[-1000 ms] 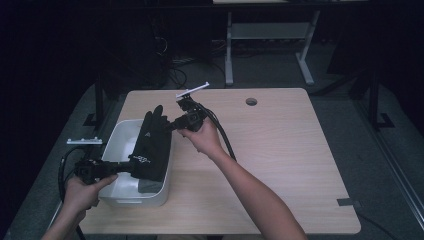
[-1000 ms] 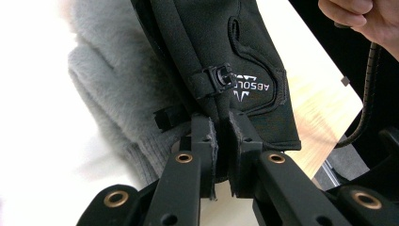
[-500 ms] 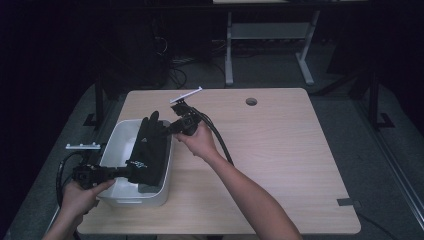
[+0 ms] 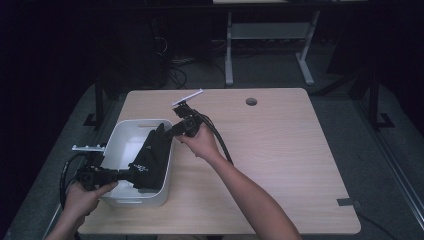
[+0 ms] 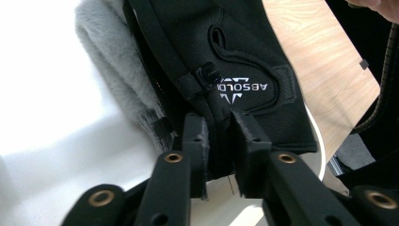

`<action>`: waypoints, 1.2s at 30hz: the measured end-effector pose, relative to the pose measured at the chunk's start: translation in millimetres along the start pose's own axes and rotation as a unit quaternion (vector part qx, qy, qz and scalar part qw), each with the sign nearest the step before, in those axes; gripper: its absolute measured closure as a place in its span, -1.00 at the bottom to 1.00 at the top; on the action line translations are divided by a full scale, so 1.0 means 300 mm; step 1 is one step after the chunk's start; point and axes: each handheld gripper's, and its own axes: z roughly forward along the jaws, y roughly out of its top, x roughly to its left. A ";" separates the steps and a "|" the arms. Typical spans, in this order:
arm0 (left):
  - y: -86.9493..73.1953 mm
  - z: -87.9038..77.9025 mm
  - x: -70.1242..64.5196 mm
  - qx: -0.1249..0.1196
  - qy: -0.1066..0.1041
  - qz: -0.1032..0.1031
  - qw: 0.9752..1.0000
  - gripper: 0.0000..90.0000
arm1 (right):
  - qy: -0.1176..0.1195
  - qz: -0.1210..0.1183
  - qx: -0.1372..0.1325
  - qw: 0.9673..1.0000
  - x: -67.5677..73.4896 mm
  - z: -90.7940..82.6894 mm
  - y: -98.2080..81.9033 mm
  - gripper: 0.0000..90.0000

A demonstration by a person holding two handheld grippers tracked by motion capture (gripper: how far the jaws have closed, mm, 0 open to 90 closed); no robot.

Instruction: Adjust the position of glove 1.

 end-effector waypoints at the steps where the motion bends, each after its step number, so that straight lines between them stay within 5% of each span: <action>1: 0.001 -0.002 0.002 0.001 0.003 0.002 1.000 0.61 | -0.001 0.001 -0.002 1.000 -0.002 -0.003 -0.001 0.58; 20: 0.052 -0.058 -0.037 -0.028 0.016 0.022 0.999 0.45 | -0.011 0.010 -0.034 0.999 -0.034 -0.133 -0.010 0.50; 36: 0.119 -0.016 -0.118 -0.035 -0.011 0.049 0.998 0.42 | -0.019 0.011 -0.063 0.998 -0.076 -0.275 -0.053 0.43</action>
